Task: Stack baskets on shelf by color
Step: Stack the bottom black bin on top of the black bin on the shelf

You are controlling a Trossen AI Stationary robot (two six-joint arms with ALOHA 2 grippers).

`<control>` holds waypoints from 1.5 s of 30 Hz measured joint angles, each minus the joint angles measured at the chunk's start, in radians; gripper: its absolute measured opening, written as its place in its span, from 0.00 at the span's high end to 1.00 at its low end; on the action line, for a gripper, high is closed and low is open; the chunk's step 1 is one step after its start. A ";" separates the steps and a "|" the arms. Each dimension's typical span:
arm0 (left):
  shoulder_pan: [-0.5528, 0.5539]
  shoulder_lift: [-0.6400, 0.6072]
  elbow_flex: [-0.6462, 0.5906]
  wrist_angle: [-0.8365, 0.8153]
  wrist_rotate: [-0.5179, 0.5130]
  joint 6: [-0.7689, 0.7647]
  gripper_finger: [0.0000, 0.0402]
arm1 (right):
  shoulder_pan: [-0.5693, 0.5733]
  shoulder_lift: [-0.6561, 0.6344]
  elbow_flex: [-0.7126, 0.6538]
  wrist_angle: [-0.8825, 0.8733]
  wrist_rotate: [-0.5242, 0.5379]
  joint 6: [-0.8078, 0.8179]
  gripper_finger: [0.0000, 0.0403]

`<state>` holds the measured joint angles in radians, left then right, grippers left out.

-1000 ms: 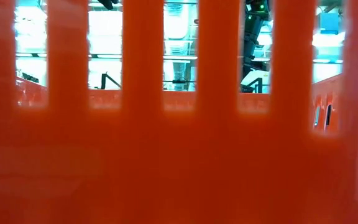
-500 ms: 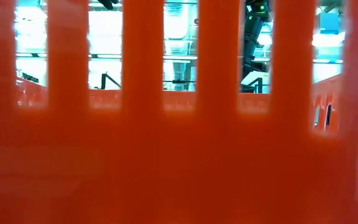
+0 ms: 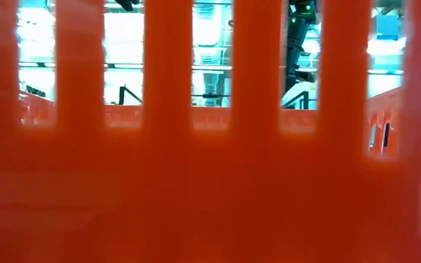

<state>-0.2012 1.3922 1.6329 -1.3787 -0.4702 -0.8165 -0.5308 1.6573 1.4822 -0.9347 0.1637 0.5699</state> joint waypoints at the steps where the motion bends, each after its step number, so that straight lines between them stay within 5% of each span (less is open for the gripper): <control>1: 0.000 0.000 0.000 0.000 0.000 0.000 0.72 | 0.000 0.000 0.009 0.002 0.002 -0.003 0.82; 9: 0.000 0.000 0.000 0.000 0.000 0.000 0.72 | 0.008 -0.001 0.128 -0.006 0.018 -0.065 0.82; 13: 0.000 0.000 0.000 0.000 0.000 0.000 0.72 | 0.049 -0.002 0.166 -0.034 -0.070 -0.103 0.84; 19: 0.000 0.000 0.000 0.000 0.000 0.000 0.72 | 0.191 -0.002 0.164 -0.242 -0.165 -0.193 0.97; 25: 0.000 0.000 0.000 0.000 -0.006 0.001 0.72 | 0.355 0.000 0.068 -0.288 -0.089 -0.246 0.99; 29: 0.000 0.000 0.000 0.000 -0.007 0.001 0.72 | 0.406 0.000 -0.049 -0.164 -0.088 -0.265 0.99; 37: 0.000 0.000 0.000 0.000 -0.007 0.001 0.72 | 0.402 0.000 -0.205 -0.026 -0.112 -0.257 1.00; 45: 0.000 0.000 0.000 0.000 -0.008 -0.001 0.72 | 0.351 0.000 -0.214 0.029 -0.114 -0.337 1.00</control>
<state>-0.2016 1.3922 1.6329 -1.3789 -0.4778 -0.8173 -0.1796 1.6573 1.2686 -0.9057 0.0494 0.2325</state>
